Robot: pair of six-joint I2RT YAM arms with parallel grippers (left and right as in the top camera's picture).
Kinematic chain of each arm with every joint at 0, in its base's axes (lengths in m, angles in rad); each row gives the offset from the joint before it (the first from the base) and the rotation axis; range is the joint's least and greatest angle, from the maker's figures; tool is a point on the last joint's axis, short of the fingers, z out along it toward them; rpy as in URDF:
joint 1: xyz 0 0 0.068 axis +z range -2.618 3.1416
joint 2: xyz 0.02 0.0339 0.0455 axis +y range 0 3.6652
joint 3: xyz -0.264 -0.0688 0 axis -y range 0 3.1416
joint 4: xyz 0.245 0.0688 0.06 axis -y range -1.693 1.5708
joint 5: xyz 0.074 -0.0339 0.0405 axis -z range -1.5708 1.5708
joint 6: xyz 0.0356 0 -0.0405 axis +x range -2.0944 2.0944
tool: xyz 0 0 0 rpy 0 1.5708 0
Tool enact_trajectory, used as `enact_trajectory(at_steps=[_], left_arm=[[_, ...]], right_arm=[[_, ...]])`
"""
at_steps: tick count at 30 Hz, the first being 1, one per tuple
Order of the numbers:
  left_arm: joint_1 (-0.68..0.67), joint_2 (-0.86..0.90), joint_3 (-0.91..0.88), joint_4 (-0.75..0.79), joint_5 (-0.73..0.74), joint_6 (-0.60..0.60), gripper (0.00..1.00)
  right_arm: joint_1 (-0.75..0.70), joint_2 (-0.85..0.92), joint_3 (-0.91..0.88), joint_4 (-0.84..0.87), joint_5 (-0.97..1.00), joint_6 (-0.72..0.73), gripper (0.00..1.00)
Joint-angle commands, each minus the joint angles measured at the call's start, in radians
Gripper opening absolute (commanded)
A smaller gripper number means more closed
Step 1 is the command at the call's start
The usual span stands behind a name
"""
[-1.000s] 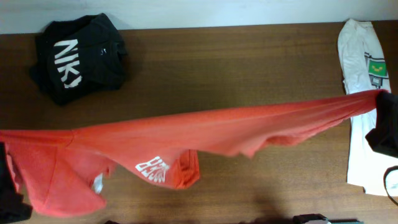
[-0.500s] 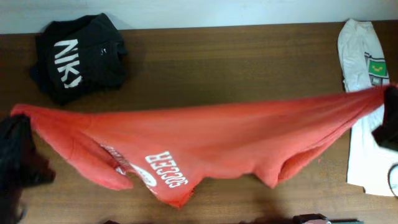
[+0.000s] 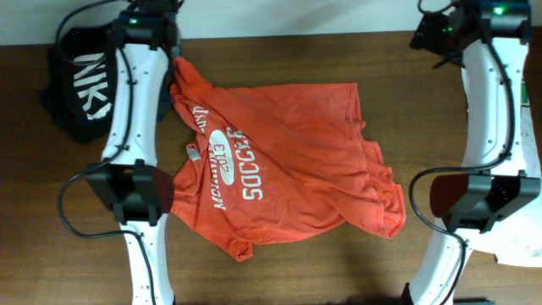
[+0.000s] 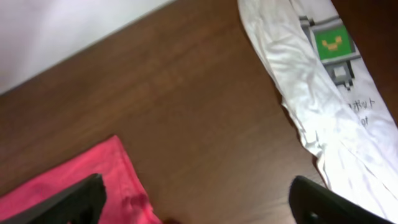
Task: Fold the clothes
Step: 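Release the red t-shirt and pull both grippers back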
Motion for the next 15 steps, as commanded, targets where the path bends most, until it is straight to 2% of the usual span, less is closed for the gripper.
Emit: enact_trajectory(at_steps=[1, 7, 10, 15], left_arm=[[0.008, -0.057, 0.035, -0.072, 0.061, 0.012, 0.99], [-0.088, -0.275, 0.054, -0.317, 0.129, 0.008, 0.99], [-0.111, -0.413, 0.054, -0.427, 0.14, -0.069, 0.99], [-0.109, -0.588, 0.045, -0.493, 0.333, -0.054, 0.99]], right_arm=[[-0.06, -0.045, 0.013, -0.047, -0.161, 0.005, 0.99], [-0.069, -0.172, 0.014, -0.223, -0.203, 0.005, 0.99], [-0.069, -0.251, 0.014, -0.294, -0.203, 0.006, 0.99], [-0.069, -0.391, 0.01, -0.341, -0.288, -0.049, 0.99]])
